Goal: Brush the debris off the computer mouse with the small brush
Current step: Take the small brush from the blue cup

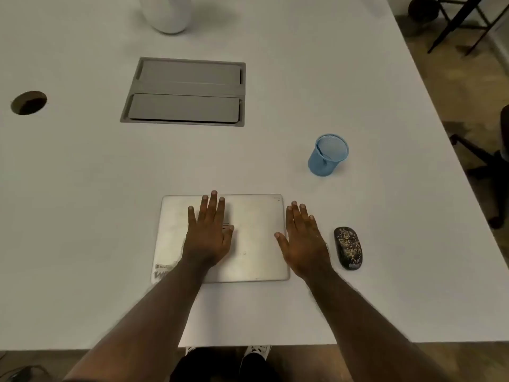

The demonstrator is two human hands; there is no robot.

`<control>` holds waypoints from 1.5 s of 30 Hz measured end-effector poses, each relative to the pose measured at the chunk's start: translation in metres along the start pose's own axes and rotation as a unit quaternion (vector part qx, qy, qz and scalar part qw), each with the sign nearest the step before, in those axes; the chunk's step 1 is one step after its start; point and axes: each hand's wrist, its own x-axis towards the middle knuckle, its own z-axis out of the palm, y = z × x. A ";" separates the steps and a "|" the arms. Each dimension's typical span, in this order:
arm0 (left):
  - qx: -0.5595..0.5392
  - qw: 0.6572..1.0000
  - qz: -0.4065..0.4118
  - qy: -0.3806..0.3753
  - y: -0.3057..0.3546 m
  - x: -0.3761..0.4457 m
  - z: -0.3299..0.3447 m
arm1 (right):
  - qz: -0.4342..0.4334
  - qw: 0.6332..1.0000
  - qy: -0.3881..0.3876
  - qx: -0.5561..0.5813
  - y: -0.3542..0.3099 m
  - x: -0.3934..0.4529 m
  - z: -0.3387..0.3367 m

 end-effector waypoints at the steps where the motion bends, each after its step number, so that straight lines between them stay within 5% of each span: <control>1: 0.001 1.000 -0.004 0.001 0.000 0.002 0.003 | -0.004 1.000 0.011 -0.015 0.003 0.003 -0.004; 8: 0.013 1.000 -0.026 0.000 -0.001 0.012 0.029 | 0.038 0.985 0.166 0.003 0.047 0.065 -0.082; 13: 0.018 0.999 -0.030 0.020 -0.005 0.014 0.045 | 0.147 0.982 0.101 0.058 0.080 0.124 -0.115; 19: 0.005 0.999 -0.032 0.029 -0.008 0.015 0.051 | 0.170 0.985 -0.007 0.007 0.095 0.165 -0.105; 31: -0.008 0.999 -0.031 0.039 -0.010 0.017 0.054 | 0.143 0.988 -0.059 -0.027 0.101 0.202 -0.093; 38: 0.011 0.999 -0.024 0.031 -0.011 0.017 0.052 | 0.046 0.979 0.159 0.117 0.111 0.174 -0.105; 42: 0.013 0.999 -0.027 0.019 -0.008 0.018 0.044 | 0.027 0.908 0.347 0.233 0.101 0.129 -0.136; 45: 0.028 0.999 -0.020 0.001 -0.004 0.016 0.038 | 0.057 0.847 0.402 0.343 0.103 0.090 -0.148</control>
